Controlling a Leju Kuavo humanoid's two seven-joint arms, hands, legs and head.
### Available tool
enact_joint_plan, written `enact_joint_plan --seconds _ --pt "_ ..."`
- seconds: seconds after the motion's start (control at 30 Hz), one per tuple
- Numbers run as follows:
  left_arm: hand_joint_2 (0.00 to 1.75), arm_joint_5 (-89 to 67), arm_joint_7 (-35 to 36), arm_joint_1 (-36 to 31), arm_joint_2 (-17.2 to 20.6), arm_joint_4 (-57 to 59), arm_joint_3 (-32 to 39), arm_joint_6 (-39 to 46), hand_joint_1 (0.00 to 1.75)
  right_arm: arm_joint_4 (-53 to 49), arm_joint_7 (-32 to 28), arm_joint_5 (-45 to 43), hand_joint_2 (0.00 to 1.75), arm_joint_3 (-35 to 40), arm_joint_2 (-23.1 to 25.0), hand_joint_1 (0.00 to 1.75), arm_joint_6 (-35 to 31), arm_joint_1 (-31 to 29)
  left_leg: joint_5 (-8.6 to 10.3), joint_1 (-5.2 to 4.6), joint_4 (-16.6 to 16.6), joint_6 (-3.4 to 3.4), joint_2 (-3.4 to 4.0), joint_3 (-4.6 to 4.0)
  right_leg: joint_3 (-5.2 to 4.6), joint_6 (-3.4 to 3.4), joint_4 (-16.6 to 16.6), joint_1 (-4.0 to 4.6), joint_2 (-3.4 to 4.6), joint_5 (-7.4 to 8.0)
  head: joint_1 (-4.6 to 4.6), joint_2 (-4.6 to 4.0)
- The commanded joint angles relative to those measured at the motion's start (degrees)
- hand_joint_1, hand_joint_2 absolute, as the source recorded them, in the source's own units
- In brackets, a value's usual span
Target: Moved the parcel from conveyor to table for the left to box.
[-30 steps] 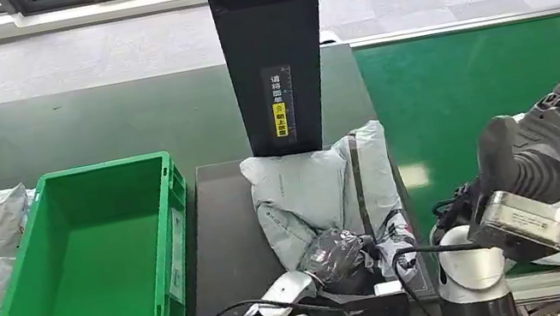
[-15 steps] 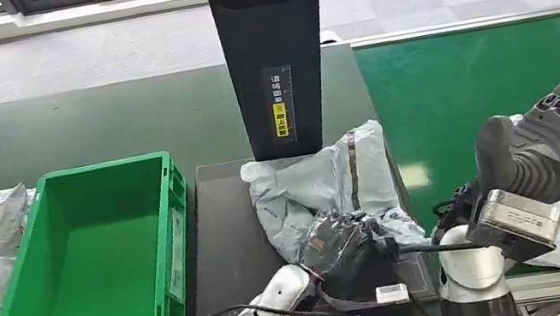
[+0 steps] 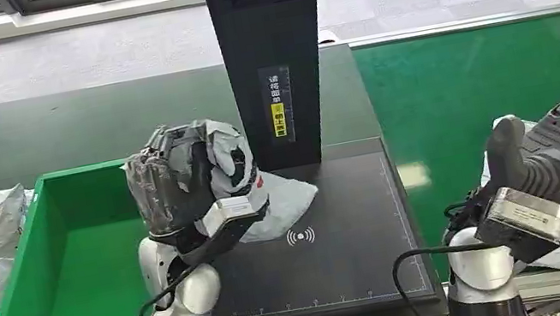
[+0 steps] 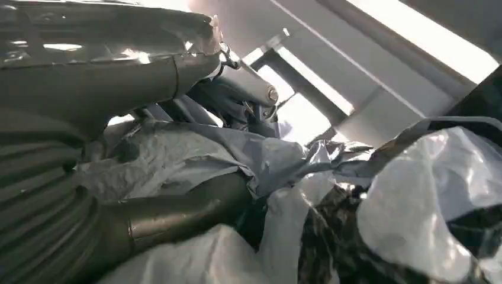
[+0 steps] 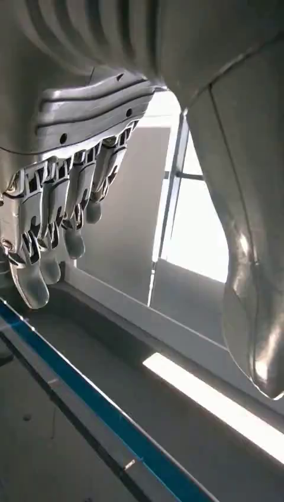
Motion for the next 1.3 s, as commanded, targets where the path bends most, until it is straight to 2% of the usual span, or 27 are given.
enact_joint_plan --seconds 0.03,1.3 --pt "1.75 3.7 -3.1 2.9 -0.5 -10.7 13.4 -0.1 1.75 -0.7 0.0 -0.2 1.75 -2.4 3.0 0.00 0.1 5.8 -0.03 0.04 -0.1 -0.04 0.03 0.13 0.14 -0.01 -0.1 0.04 0.00 -0.01 0.00 0.00" --pt "1.75 3.7 -3.1 2.9 -0.5 -10.7 13.4 -0.1 1.75 -0.7 0.0 -0.2 1.75 -2.4 3.0 0.00 0.1 5.8 -0.01 0.03 -0.1 -0.04 -0.09 0.11 0.15 -0.01 -0.1 0.03 -0.12 -0.03 0.00 0.00"
